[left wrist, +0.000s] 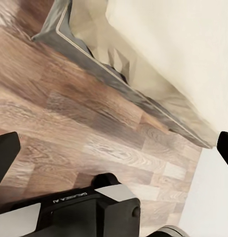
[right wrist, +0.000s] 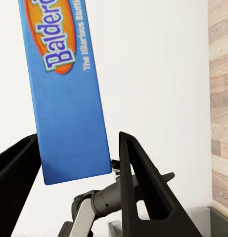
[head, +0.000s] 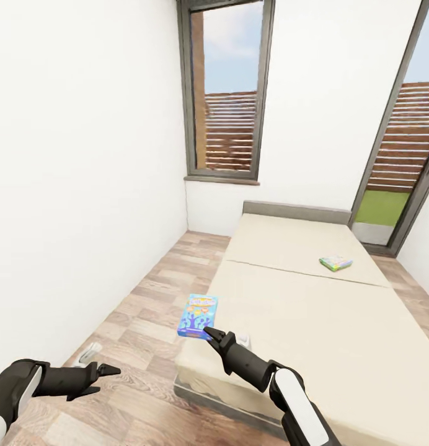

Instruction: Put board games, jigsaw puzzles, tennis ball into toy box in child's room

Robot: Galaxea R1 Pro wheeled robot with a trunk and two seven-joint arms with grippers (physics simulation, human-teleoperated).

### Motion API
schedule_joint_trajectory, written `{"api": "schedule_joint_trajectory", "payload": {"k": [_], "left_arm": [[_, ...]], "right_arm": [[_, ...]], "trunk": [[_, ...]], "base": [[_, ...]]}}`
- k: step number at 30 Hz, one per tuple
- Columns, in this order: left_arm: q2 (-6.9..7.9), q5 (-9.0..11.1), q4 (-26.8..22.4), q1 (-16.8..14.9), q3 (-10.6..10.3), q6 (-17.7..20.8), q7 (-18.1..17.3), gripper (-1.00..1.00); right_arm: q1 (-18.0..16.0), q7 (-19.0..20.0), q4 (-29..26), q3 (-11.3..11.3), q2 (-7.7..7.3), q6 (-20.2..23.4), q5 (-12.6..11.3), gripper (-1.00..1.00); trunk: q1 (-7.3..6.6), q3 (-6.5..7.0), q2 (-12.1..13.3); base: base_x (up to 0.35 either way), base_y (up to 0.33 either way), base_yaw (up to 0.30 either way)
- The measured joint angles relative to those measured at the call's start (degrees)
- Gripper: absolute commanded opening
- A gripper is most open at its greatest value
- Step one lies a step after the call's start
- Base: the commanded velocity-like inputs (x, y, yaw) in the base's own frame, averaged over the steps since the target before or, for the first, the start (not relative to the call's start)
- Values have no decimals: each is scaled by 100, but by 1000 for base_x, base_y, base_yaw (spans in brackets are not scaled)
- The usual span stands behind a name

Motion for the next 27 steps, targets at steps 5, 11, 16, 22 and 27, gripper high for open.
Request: {"api": "schedule_joint_trajectory", "payload": {"k": [5,11,16,22,27], "left_arm": [[-9,-10,3,0,-17,0,52,100],[-11,-11,4,0,-20,0,64,100],[-11,-11,2,0,-20,0,63,100],[-13,-11,1,0,-16,6,67,100],[-13,-18,1,1,-19,8,68,100]], "right_arm": [[-1,0,2,0,0,1,8,-100],[-1,0,2,0,-2,1,8,-100],[-1,4,3,0,-5,0,11,-100],[-1,6,0,0,-7,2,15,-100],[-1,7,-5,0,-7,1,19,-100]], "trunk": [[1,23,0],[2,50,0],[3,73,0],[3,102,0],[2,134,0]], "base": [[-66,-102,247],[-156,-172,249],[-245,-178,249],[-256,-185,247],[-205,-210,230]]}}
